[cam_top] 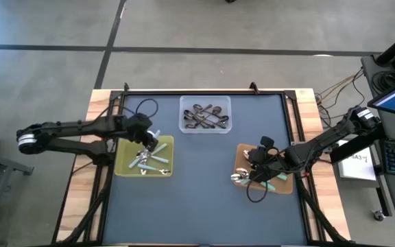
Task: Sort silverware by color (type)
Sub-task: Put the blue spoon into the yellow bin
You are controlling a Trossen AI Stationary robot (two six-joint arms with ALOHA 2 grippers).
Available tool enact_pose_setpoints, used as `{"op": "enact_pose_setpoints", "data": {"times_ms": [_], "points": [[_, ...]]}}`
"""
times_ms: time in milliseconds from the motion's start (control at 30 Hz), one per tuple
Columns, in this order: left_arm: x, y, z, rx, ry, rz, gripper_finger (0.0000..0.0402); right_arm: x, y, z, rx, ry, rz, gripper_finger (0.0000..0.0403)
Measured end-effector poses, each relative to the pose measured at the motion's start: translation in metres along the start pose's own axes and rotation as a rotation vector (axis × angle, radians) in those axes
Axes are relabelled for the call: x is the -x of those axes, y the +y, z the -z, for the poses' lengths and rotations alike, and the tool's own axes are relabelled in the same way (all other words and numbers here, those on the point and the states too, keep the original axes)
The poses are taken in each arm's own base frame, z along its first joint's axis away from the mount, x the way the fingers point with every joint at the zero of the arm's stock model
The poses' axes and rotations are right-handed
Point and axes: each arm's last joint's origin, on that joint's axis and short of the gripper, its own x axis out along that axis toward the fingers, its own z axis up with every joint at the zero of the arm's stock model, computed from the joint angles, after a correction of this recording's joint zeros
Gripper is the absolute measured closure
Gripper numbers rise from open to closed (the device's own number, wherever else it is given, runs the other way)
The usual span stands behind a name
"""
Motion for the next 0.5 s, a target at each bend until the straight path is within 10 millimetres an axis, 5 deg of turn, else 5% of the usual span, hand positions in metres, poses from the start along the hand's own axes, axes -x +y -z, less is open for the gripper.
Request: {"op": "enact_pose_setpoints", "data": {"times_ms": [500], "points": [[0.0013,0.0016,0.0097,-0.187,0.049,0.106,0.0307,0.0,0.0,0.0001,0.0,0.0,0.0,0.0271]]}}
